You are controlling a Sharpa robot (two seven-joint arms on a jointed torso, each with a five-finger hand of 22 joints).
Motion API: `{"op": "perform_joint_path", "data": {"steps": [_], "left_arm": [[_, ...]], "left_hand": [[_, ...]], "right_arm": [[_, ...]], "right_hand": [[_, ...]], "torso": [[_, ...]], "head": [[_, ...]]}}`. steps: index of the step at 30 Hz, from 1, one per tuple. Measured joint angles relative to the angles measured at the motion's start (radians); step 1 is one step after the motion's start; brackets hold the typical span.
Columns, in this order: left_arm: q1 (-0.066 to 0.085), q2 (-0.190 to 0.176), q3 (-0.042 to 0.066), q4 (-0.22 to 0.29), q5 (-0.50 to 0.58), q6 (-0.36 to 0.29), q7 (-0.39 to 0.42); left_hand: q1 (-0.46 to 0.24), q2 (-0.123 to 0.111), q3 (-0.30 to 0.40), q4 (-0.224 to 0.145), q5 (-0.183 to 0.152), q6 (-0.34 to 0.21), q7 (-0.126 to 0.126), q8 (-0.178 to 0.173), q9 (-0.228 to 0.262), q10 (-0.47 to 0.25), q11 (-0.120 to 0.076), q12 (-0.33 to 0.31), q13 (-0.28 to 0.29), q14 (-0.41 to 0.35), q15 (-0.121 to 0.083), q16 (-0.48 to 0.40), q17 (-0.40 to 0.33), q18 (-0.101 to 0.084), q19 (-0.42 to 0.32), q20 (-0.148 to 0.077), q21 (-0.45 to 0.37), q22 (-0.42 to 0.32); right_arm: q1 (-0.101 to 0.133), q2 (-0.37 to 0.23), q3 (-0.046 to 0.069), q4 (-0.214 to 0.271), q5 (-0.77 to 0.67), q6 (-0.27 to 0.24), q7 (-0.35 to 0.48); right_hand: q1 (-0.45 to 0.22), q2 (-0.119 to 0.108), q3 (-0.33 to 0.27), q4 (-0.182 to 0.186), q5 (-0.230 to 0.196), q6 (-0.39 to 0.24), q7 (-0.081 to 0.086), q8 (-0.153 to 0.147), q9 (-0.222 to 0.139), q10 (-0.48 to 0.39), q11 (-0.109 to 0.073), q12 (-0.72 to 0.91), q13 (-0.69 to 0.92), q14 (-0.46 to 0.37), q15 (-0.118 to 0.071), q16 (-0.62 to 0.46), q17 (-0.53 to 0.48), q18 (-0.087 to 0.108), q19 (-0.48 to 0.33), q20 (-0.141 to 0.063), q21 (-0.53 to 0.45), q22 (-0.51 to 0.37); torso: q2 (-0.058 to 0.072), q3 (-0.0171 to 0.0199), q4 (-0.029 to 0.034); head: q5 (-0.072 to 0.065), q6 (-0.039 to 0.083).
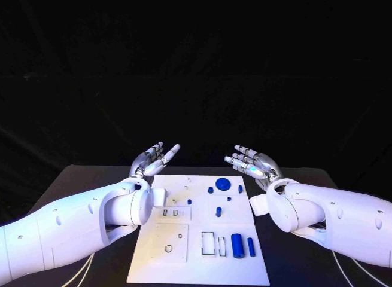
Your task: Assemble the parts on the task board
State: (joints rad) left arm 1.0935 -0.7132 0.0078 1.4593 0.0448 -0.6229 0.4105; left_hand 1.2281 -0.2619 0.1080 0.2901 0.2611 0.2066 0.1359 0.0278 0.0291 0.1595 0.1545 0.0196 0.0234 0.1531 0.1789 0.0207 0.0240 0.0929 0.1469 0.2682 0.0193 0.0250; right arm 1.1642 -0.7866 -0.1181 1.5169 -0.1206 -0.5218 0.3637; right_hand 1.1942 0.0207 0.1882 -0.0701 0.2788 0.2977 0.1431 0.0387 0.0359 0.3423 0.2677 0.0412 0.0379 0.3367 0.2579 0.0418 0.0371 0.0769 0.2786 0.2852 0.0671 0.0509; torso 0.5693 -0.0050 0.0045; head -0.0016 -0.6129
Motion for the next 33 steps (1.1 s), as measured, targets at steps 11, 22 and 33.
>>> {"op": "perform_joint_path", "data": {"steps": [11,22,33], "left_arm": [[0.021,-0.072,0.003,0.031,0.004,0.049,-0.021],[0.043,-0.105,0.001,0.092,-0.023,0.078,-0.036],[0.085,-0.169,0.002,0.187,-0.058,0.097,-0.059]], "left_hand": [[0.071,0.059,0.063,0.008,-0.004,0.173,0.013,0.038,0.019,0.191,0.059,0.039,0.019,0.223,0.037,0.051,0.024,0.001,0.155,0.023,0.071,0.036],[0.215,0.092,0.150,-0.018,-0.017,0.499,0.048,0.099,0.042,0.586,0.060,0.114,0.043,0.598,0.013,0.148,0.058,0.002,0.464,0.020,0.221,0.103],[0.249,0.095,0.202,-0.050,-0.023,0.705,0.075,0.121,0.044,0.835,0.011,0.140,0.046,0.820,-0.045,0.212,0.091,0.069,0.630,0.007,0.349,0.156]], "right_arm": [[0.069,-0.008,-0.005,-0.077,-0.252,0.078,-0.044],[0.099,-0.013,-0.005,-0.071,-0.575,0.108,-0.110],[0.144,-0.011,-0.001,-0.076,-0.874,0.142,-0.241]], "right_hand": [[0.095,0.007,0.050,-0.061,-0.031,0.365,0.034,0.058,0.027,0.413,-0.036,0.060,0.021,0.414,-0.050,0.069,0.023,0.056,0.304,0.003,0.138,0.064],[0.105,-0.004,0.126,-0.075,-0.064,0.597,0.081,0.065,0.029,0.631,-0.075,0.058,0.023,0.638,-0.097,0.074,0.027,0.086,0.451,-0.012,0.221,0.089],[0.104,-0.056,0.175,-0.079,-0.054,0.720,0.059,0.061,0.033,0.800,-0.126,0.046,0.032,0.837,-0.159,0.104,0.056,0.101,0.580,-0.069,0.326,0.133]], "torso": [[0.024,-0.0004,0.0053],[0.065,-0.0003,0.0171],[0.123,-0.0121,0.0406]], "head": [[-0.011,-0.004],[-0.021,0.000],[-0.042,0.009]]}}
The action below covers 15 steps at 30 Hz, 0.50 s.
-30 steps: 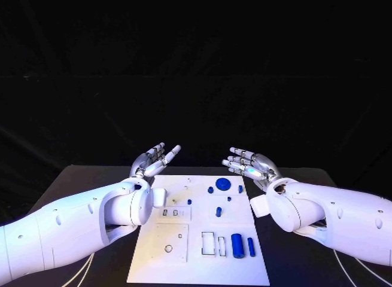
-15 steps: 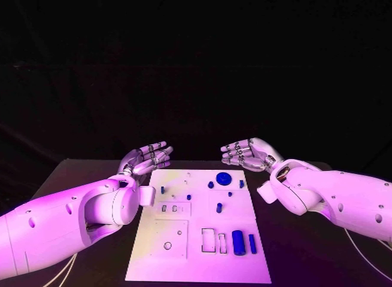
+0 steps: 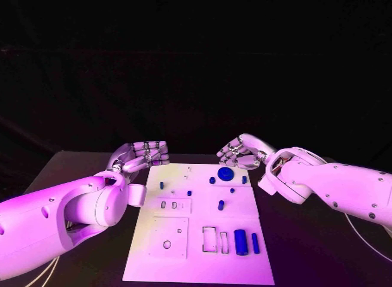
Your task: Assemble the parts on the task board
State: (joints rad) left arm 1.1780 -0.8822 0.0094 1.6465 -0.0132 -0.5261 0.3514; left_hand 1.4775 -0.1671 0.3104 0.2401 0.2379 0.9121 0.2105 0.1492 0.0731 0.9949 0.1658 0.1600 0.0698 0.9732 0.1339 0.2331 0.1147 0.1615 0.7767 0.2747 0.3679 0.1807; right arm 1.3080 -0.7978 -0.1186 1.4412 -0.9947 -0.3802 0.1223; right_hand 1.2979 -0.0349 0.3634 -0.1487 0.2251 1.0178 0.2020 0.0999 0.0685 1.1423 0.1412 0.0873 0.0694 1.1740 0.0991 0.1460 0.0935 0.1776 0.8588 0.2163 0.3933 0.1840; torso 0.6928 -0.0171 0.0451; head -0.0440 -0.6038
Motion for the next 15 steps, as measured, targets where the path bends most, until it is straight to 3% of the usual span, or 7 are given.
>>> {"op": "perform_joint_path", "data": {"steps": [4,6,7,11,15], "left_arm": [[0.007,-0.031,0.000,0.059,-0.004,0.005,-0.007],[0.008,-0.040,0.000,0.082,-0.005,0.007,-0.009],[0.009,-0.045,0.000,0.097,-0.005,0.009,-0.011],[0.015,-0.058,0.001,0.131,-0.006,0.014,-0.015],[0.019,-0.069,0.002,0.147,-0.006,0.018,-0.017]], "left_hand": [[0.000,0.000,0.011,-0.004,0.000,0.031,-0.006,0.000,0.000,0.043,-0.008,0.000,0.000,0.040,-0.012,0.008,0.008,0.002,0.026,-0.009,0.031,0.015],[0.000,0.000,0.024,-0.006,-0.005,0.055,-0.007,-0.006,-0.003,0.074,-0.014,-0.016,-0.002,0.075,-0.021,0.017,0.017,0.002,0.048,-0.016,0.065,0.030],[0.000,0.000,0.024,-0.006,-0.005,0.057,-0.009,-0.007,-0.003,0.077,-0.014,-0.020,-0.003,0.078,-0.022,0.017,0.019,0.002,0.049,-0.018,0.069,0.033],[-0.003,-0.003,0.024,-0.006,-0.005,0.057,-0.009,-0.007,-0.004,0.077,-0.014,-0.021,-0.003,0.079,-0.022,0.017,0.019,0.002,0.049,-0.018,0.070,0.034],[-0.005,-0.005,0.024,-0.006,-0.005,0.057,-0.009,-0.011,-0.004,0.077,-0.014,-0.027,-0.003,0.078,-0.022,0.017,0.020,0.002,0.049,-0.018,0.074,0.036]], "right_arm": [[0.009,0.002,0.002,0.018,-0.143,0.012,-0.056],[0.011,0.004,0.002,0.025,-0.205,0.018,-0.080],[0.012,0.005,0.002,0.029,-0.243,0.022,-0.095],[0.016,0.011,0.002,0.040,-0.359,0.034,-0.142],[0.018,0.018,0.003,0.046,-0.455,0.047,-0.184]], "right_hand": [[0.005,-0.016,0.000,0.000,0.023,0.035,-0.018,0.000,0.002,0.057,-0.021,-0.006,0.004,0.079,-0.028,0.019,0.025,0.000,0.055,-0.034,0.072,0.039],[0.004,-0.050,-0.014,-0.004,0.044,0.072,-0.033,0.000,0.003,0.111,-0.043,-0.018,0.008,0.171,-0.059,0.039,0.064,0.000,0.109,-0.067,0.165,0.095],[0.004,-0.051,-0.019,-0.003,0.048,0.076,-0.035,-0.001,0.003,0.114,-0.045,-0.022,0.008,0.193,-0.065,0.044,0.074,0.000,0.118,-0.076,0.187,0.108],[-0.009,-0.072,-0.031,0.009,0.048,0.081,-0.040,-0.011,0.003,0.081,-0.048,-0.023,0.000,0.277,-0.083,0.081,0.117,0.000,0.160,-0.090,0.253,0.149],[-0.015,-0.087,-0.044,0.021,0.048,0.078,-0.044,-0.017,0.003,0.056,-0.053,-0.023,-0.001,0.290,-0.092,0.134,0.165,0.000,0.196,-0.104,0.300,0.178]], "torso": [[0.023,-0.0057,0.0073],[0.035,-0.0084,0.0112],[0.040,-0.0098,0.0131],[0.060,-0.0150,0.0216],[0.078,-0.0183,0.0290]], "head": [[-0.008,0.006],[-0.014,0.008],[-0.016,0.008],[-0.024,0.012],[-0.031,0.017]]}}
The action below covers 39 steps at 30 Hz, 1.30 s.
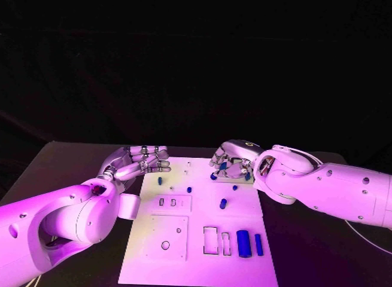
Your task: Assemble the parts on the task board
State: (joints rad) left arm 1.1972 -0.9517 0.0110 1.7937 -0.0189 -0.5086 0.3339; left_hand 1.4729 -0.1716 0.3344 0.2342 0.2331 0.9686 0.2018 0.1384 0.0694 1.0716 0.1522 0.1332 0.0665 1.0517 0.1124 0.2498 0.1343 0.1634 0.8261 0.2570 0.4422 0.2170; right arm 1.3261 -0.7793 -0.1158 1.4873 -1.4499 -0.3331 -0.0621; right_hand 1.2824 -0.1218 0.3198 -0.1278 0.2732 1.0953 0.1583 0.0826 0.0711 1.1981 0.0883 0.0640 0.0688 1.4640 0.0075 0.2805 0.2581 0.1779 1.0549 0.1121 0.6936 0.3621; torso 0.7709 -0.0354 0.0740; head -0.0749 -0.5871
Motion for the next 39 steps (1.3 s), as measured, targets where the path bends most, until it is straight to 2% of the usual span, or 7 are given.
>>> {"op": "perform_joint_path", "data": {"steps": [6,11,13,17,28,33,39], "left_arm": [[0.009,-0.013,0.001,0.013,0.001,0.003,-0.003],[0.016,-0.020,0.001,0.019,0.001,0.005,-0.004],[0.018,-0.021,0.001,0.021,0.001,0.005,-0.004],[0.023,-0.023,0.001,0.025,0.001,0.007,-0.005],[0.027,-0.029,0.001,0.025,0.002,0.011,-0.009],[0.028,-0.030,0.001,0.024,0.002,0.013,-0.011],[0.028,-0.032,0.001,0.022,0.002,0.015,-0.015]], "left_hand": [[-0.001,-0.001,0.000,0.000,0.000,0.000,0.000,0.000,0.000,0.000,0.000,-0.002,0.000,0.000,0.000,0.000,0.000,0.000,0.000,0.000,0.003,0.001],[-0.004,-0.004,0.000,0.000,0.000,0.000,0.000,0.000,0.000,0.000,0.000,-0.006,0.000,0.000,0.000,0.000,0.001,0.000,0.000,0.000,0.006,0.002],[-0.004,-0.004,0.000,0.000,0.000,0.000,0.000,0.000,0.000,0.000,0.000,-0.006,0.000,0.000,0.000,0.000,0.001,0.000,0.000,0.000,0.006,0.002],[-0.004,-0.004,0.000,0.000,0.000,0.000,0.000,-0.004,0.000,0.000,0.000,-0.006,0.000,0.000,0.000,0.000,0.001,0.000,0.003,-0.003,0.006,0.003],[-0.004,-0.004,0.000,0.000,0.000,0.000,0.000,-0.004,-0.001,0.000,0.000,-0.006,0.000,0.000,0.000,0.000,0.002,0.000,0.003,-0.003,0.010,0.005],[-0.004,-0.004,0.000,0.000,0.000,0.000,0.000,-0.004,-0.001,0.000,0.000,-0.010,0.000,0.000,0.000,0.000,0.002,0.000,0.003,-0.003,0.010,0.005],[-0.004,-0.004,0.000,0.000,0.000,0.000,0.000,-0.009,-0.001,0.000,0.000,-0.010,0.000,0.000,0.000,0.000,0.002,0.000,0.003,-0.003,0.010,0.006]], "right_arm": [[0.000,0.007,0.000,0.002,-0.106,0.022,-0.049],[0.000,0.012,0.000,0.003,-0.160,0.037,-0.074],[0.000,0.013,0.000,0.001,-0.175,0.042,-0.083],[0.000,0.014,0.000,-0.003,-0.203,0.051,-0.100],[0.001,0.016,0.002,-0.004,-0.250,0.051,-0.126],[0.001,0.016,0.002,-0.003,-0.259,0.050,-0.129],[0.001,0.015,0.004,0.000,-0.266,0.047,-0.132]], "right_hand": [[0.005,-0.016,-0.018,0.022,0.014,0.003,-0.003,-0.006,0.000,-0.033,-0.003,0.000,0.007,0.004,-0.004,0.180,0.130,0.000,0.038,-0.010,0.080,0.062],[0.010,-0.021,-0.022,0.039,0.016,0.000,-0.007,-0.010,0.000,-0.056,-0.001,0.000,0.011,0.003,-0.004,0.300,0.211,-0.001,0.095,-0.012,0.208,0.219],[0.014,-0.025,-0.024,0.049,0.016,0.000,-0.007,-0.010,0.000,-0.062,0.000,0.000,0.013,0.003,-0.004,0.370,0.272,-0.022,0.125,-0.011,0.273,0.305],[0.018,-0.029,-0.025,0.064,0.016,0.000,-0.007,-0.010,0.000,-0.069,0.001,0.004,0.016,0.003,-0.004,0.526,0.415,-0.040,0.173,-0.009,0.377,0.445],[0.032,-0.023,-0.004,0.087,0.029,0.007,-0.014,-0.010,0.002,-0.061,-0.004,0.012,0.021,0.003,-0.004,0.706,0.581,-0.056,0.240,-0.010,0.518,0.642],[0.035,-0.027,0.012,0.102,0.031,0.030,-0.018,-0.005,0.007,-0.030,-0.007,0.020,0.025,0.002,-0.005,0.776,0.648,-0.071,0.279,-0.010,0.580,0.732],[0.053,-0.018,0.052,0.100,0.026,0.080,-0.036,0.018,0.023,0.030,-0.020,0.039,0.029,0.003,-0.023,0.879,0.753,-0.102,0.337,-0.021,0.668,0.863]], "torso": [[0.021,-0.0020,0.0064],[0.034,-0.0029,0.0099],[0.038,-0.0035,0.0115],[0.045,-0.0041,0.0155],[0.056,-0.0069,0.0252],[0.060,-0.0080,0.0286],[0.064,-0.0091,0.0323]], "head": [[-0.007,0.004],[-0.012,0.008],[-0.014,0.009],[-0.017,0.010],[-0.025,0.015],[-0.030,0.016],[-0.032,0.018]]}}
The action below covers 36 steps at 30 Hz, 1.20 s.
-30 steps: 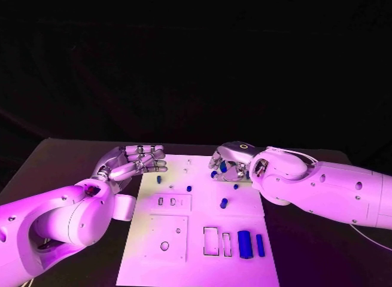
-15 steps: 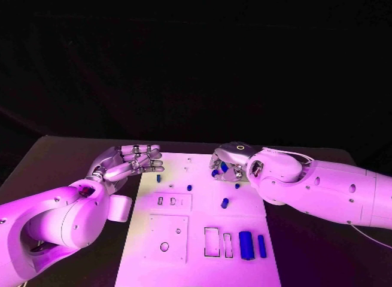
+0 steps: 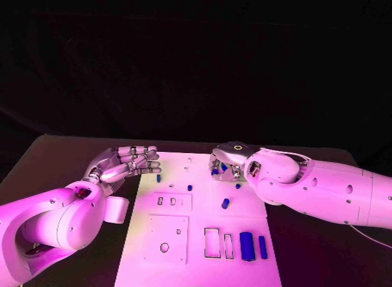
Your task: Assemble the parts on the task board
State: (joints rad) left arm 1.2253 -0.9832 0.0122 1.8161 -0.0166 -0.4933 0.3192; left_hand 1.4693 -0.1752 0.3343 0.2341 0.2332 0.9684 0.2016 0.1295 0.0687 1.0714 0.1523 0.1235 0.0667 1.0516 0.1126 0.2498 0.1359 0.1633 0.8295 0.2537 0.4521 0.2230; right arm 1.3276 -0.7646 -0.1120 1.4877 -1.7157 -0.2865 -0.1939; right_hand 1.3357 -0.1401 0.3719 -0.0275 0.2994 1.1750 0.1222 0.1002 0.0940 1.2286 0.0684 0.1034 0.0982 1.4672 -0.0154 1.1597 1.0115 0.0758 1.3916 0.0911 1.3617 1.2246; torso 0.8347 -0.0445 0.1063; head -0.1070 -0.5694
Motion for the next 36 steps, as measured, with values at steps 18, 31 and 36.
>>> {"op": "perform_joint_path", "data": {"steps": [18,31,36], "left_arm": [[0.001,-0.002,0.000,-0.008,0.000,0.005,-0.008],[0.001,0.000,0.000,-0.012,0.001,0.008,-0.011],[0.001,0.003,0.000,-0.012,0.001,0.009,-0.012]], "left_hand": [[0.000,0.000,0.000,0.000,0.000,0.000,0.000,0.000,0.000,0.000,0.000,-0.006,0.000,0.000,0.000,0.000,0.001,0.000,0.000,0.000,0.005,0.002],[0.000,0.000,0.000,0.000,0.000,0.000,0.000,-0.004,0.000,-0.004,0.004,-0.011,0.000,0.000,0.000,-0.006,0.001,0.000,0.000,0.000,0.009,0.004],[0.000,0.000,0.000,0.000,0.000,0.000,0.000,-0.009,0.000,-0.004,0.004,-0.011,0.000,0.000,0.000,-0.006,0.001,0.000,0.000,0.000,0.009,0.004]], "right_arm": [[0.004,-0.004,0.013,0.030,-0.015,-0.053,-0.014],[0.015,0.077,0.017,-0.043,-0.011,-0.168,-0.027],[0.016,0.113,0.017,-0.077,-0.005,-0.196,-0.027]], "right_hand": [[0.030,0.002,0.040,-0.018,-0.003,0.018,-0.004,0.004,0.020,0.013,0.013,0.009,0.009,0.001,-0.008,0.062,0.058,-0.015,0.040,-0.013,0.070,0.083],[0.030,0.002,0.055,-0.019,0.007,0.018,-0.004,0.004,0.024,0.012,0.013,0.001,0.009,0.001,-0.008,0.078,0.073,-0.015,0.054,-0.009,0.088,0.083],[0.030,0.002,0.055,-0.019,0.007,0.018,-0.004,0.004,0.025,0.012,0.013,-0.003,0.009,0.001,-0.008,0.084,0.076,-0.015,0.054,-0.009,0.092,0.083]], "torso": [[0.007,-0.0030,0.0090],[0.008,-0.0052,0.0141],[0.009,-0.0058,0.0162]], "head": [[-0.010,0.010],[-0.014,0.023],[-0.012,0.026]]}}
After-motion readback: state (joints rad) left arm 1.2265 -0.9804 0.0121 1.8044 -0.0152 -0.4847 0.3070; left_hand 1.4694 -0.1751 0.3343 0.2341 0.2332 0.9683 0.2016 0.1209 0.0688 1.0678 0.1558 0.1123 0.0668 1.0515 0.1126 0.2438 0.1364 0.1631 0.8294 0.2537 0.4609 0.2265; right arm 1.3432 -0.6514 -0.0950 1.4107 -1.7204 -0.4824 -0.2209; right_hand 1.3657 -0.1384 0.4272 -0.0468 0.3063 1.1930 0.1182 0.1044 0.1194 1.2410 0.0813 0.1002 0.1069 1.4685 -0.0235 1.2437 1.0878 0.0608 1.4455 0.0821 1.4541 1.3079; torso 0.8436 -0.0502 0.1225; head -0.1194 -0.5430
